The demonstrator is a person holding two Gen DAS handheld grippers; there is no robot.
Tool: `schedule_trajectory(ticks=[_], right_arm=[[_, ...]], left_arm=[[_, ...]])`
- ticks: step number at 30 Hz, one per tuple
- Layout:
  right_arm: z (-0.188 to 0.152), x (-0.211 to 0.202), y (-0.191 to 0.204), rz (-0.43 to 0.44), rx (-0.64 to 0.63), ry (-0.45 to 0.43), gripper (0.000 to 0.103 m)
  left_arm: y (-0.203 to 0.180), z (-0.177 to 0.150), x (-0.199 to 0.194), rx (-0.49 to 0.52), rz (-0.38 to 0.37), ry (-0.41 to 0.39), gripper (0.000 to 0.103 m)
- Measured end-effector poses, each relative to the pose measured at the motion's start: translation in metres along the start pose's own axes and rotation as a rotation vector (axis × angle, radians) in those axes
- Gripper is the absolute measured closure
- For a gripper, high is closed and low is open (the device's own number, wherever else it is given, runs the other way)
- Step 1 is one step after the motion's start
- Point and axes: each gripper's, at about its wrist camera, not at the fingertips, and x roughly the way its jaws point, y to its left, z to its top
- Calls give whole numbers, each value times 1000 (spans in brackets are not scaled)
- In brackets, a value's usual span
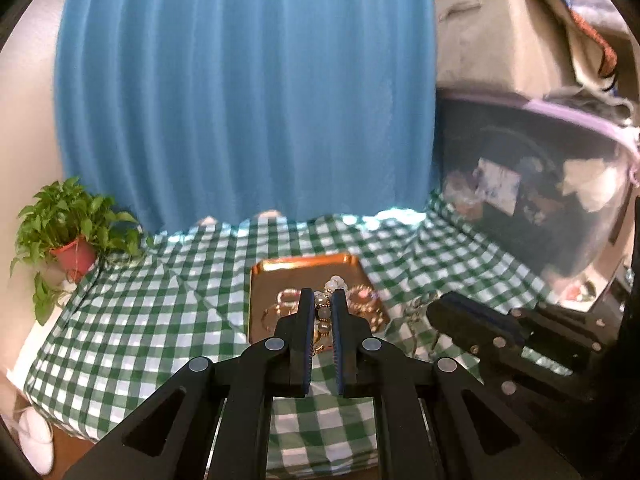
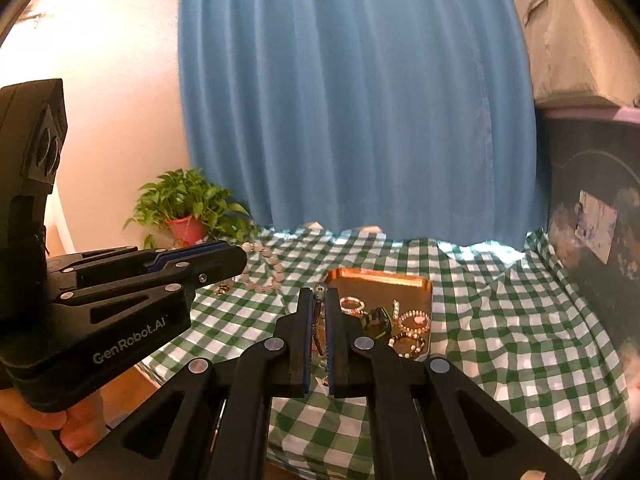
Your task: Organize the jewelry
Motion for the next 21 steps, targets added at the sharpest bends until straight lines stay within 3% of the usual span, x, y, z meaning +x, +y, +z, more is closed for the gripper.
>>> schedule_trajectory(ticks=[11,21], right_arm=[[-10,81,-29,-12,10,68,98],[-12,159,-81,-72,17,134,98]], left_arm=[[26,-8,103,-38,-12,107,96],[93,-12,201,-160,-37,187,97]])
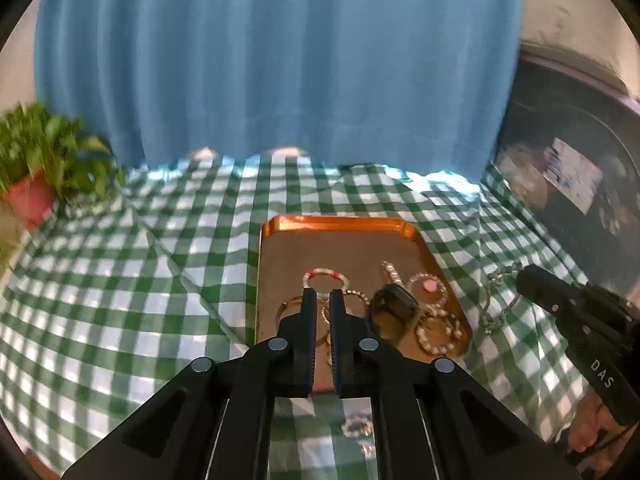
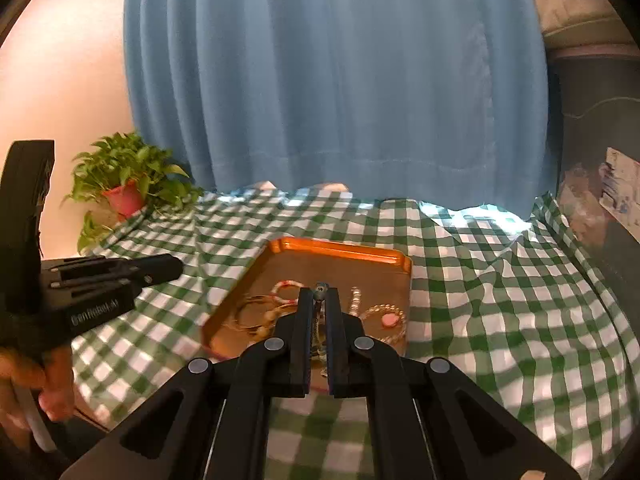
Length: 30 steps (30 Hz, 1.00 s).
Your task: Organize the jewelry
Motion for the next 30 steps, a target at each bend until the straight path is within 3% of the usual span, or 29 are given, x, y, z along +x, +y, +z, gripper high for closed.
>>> schedule_trajectory(ticks=[4,6,8,11,15,19,22,23,24,25,27,30], right_arm=[[1,32,-13,16,10,44,98],[-10,39,-15,32,20,71,98],[-28,42,-14,55,30,117,98],[-59,43,-13,90,59,200,98],[-84,36,-12,81,32,232,98],[-93,38,-14,74,34,256,98],[-100,43,-13,80,5,266,98],[-102,44,-14,81,5,268,98],[-103,45,-15,81,10,271,96],[-105,47,-19,79,29,275,94],[-107,52,-26,58,68,294,83],[-106,56,-29,39,60,288,76]], left_arm=[[5,-21,15,-28,-83,67,96],[1,-49,25,-52,-165,153,91],[-8,-74,34,-40,-197,224,86],[-27,-94,41,56,-161,254,77],[-30,-97,41,64,-114,243,43],[-26,-103,49,53,-106,283,42],[-34,-112,55,114,-74,283,42],[-40,-115,55,167,-45,270,51],[-45,-117,55,215,-14,249,67],[-47,-119,55,215,-53,247,77],[-48,-119,56,200,-62,255,97],[-45,-119,58,195,-72,252,97]])
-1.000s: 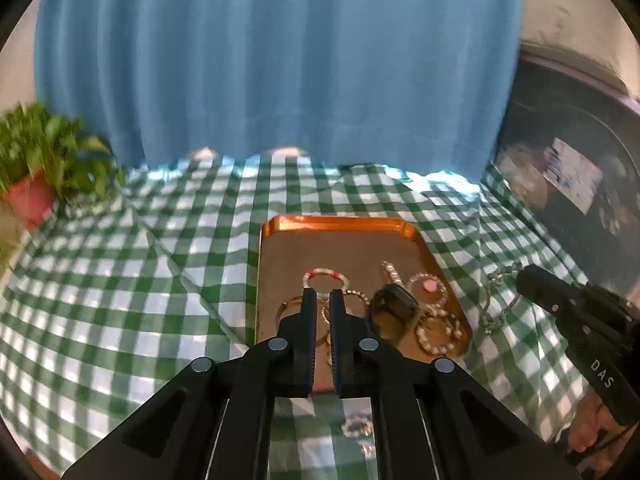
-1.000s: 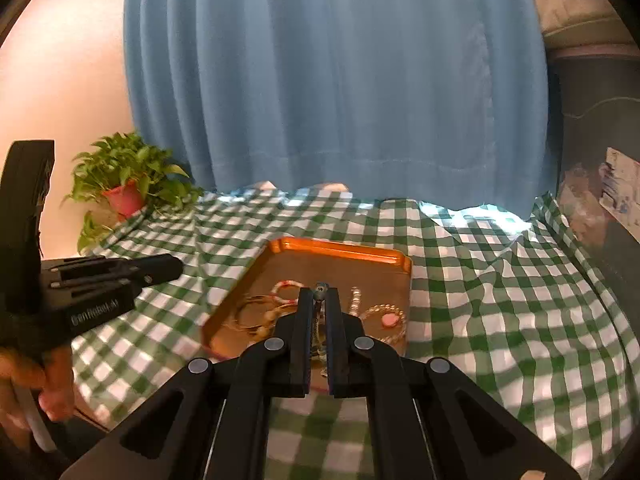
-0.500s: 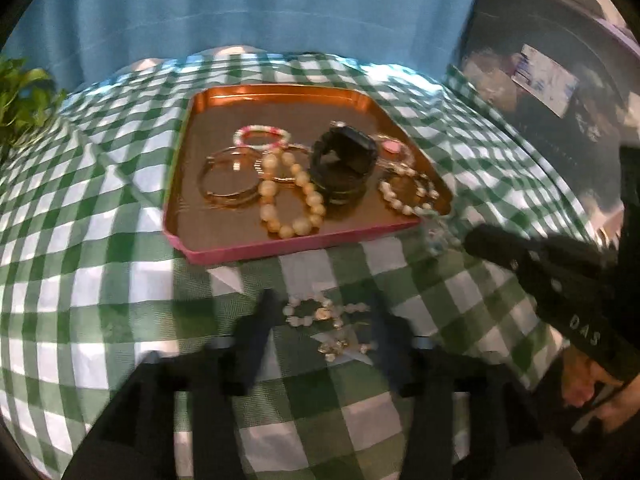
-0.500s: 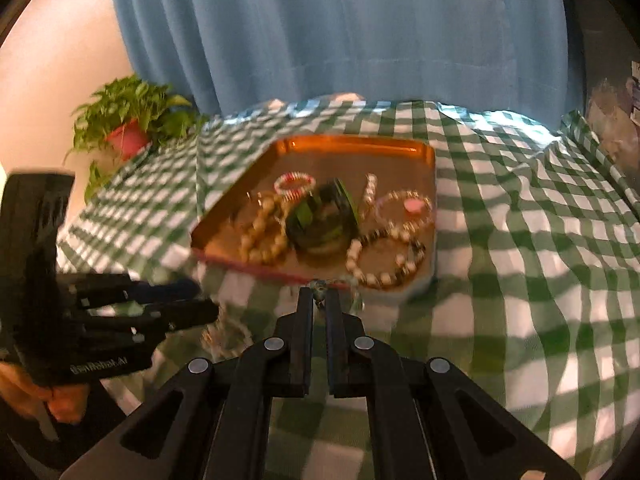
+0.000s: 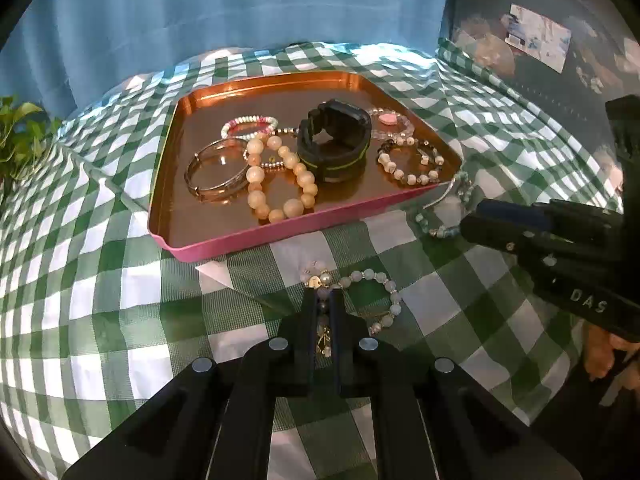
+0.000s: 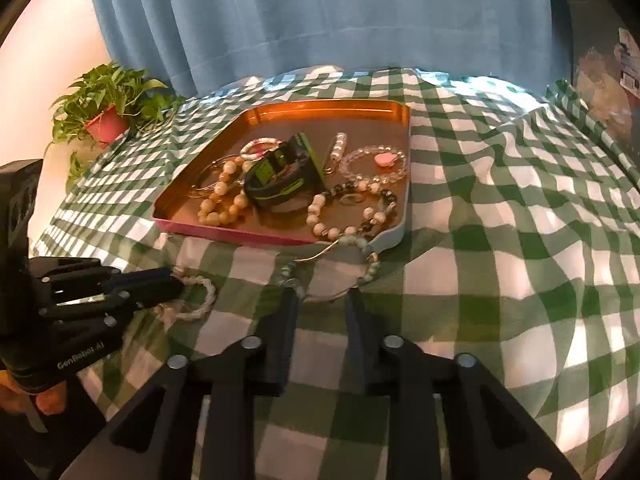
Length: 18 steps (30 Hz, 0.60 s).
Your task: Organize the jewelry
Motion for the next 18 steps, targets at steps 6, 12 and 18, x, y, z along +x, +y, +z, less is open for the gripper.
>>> schedule_trajectory(ticks=[6,12,18], right_arm=[[4,13,8,3,-61,9,72],[7,16,14,-21,-70,15,66],[9,-1,6,-119,-83,-46,66]], left_arm=[[15,4,-2,-94,-83,6,97],[20,1,-5,-123,-110,9,97],[19,0,-6,-115,-114,10,97]])
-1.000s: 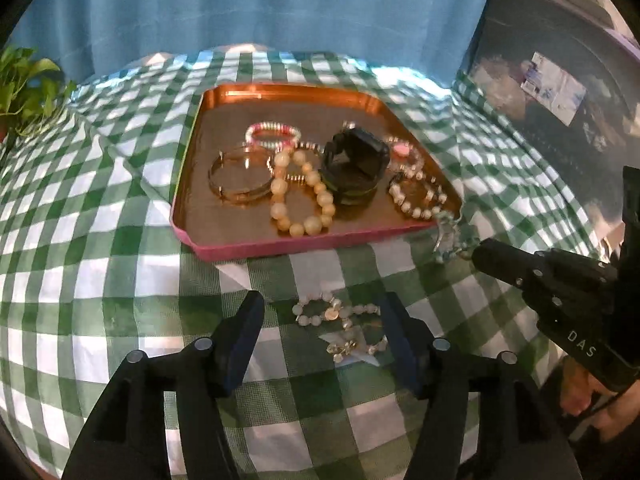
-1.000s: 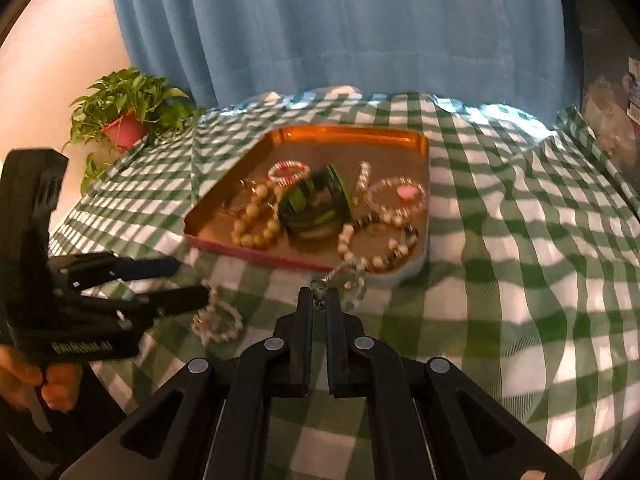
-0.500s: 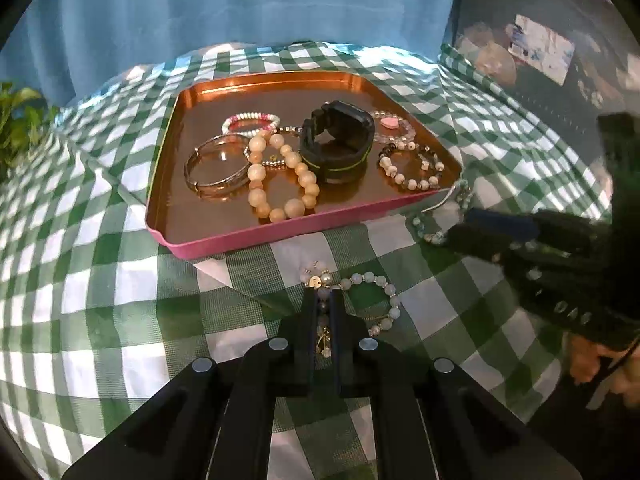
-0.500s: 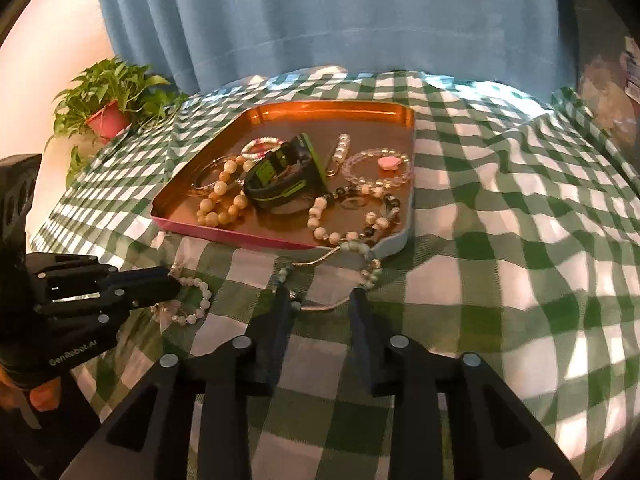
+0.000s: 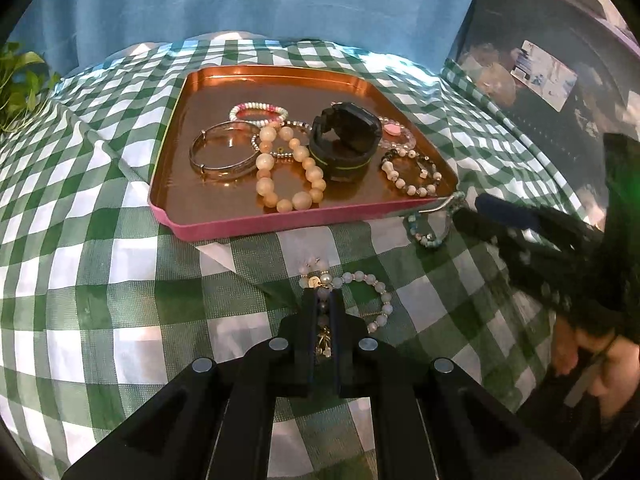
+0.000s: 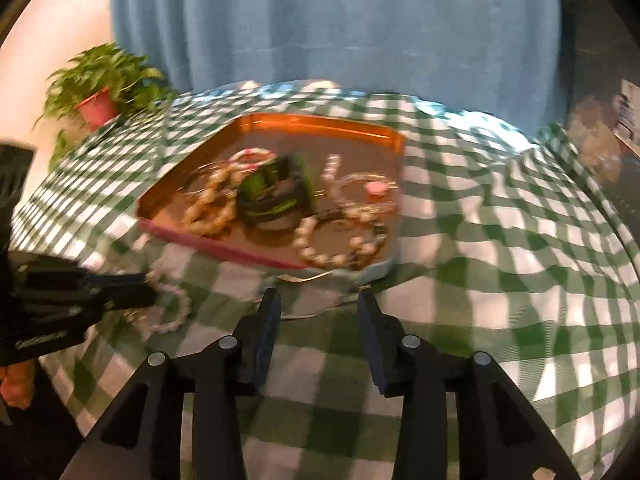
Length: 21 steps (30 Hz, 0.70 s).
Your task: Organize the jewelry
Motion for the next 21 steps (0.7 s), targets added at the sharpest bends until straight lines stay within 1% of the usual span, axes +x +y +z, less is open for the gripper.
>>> schedule_trajectory(ticks=[3,5,6,7,8,9,10,11,14,21], right_arm=[[4,12,-14,-17,33,20,67],[6,21,-17,4,40,39,76],[7,24,-16,27,43,48,85],[6,26,-15,32,47,53,91],[6,26,-15,26,48,50,96],[6,25,-15,32,50,45,97],[6,22,-17,64,62,41,97],[6,19,-18,74,73,32,98],[6,2,-14,49,65,-15,98],[14,-40,1,61,55,-84,98]], left_arm=[[1,0,0,-5,-4,-1,97],[1,1,0,-8,-6,-1,97],[1,1,0,-9,-6,0,97],[1,1,0,-9,-6,0,97],[1,1,0,-11,-7,0,97],[1,2,0,-15,-8,-1,97],[1,3,-2,-23,-14,-6,97],[2,5,-4,-30,-22,-12,97],[-3,10,-16,-25,-15,-46,97],[-18,29,-56,4,4,-147,97]])
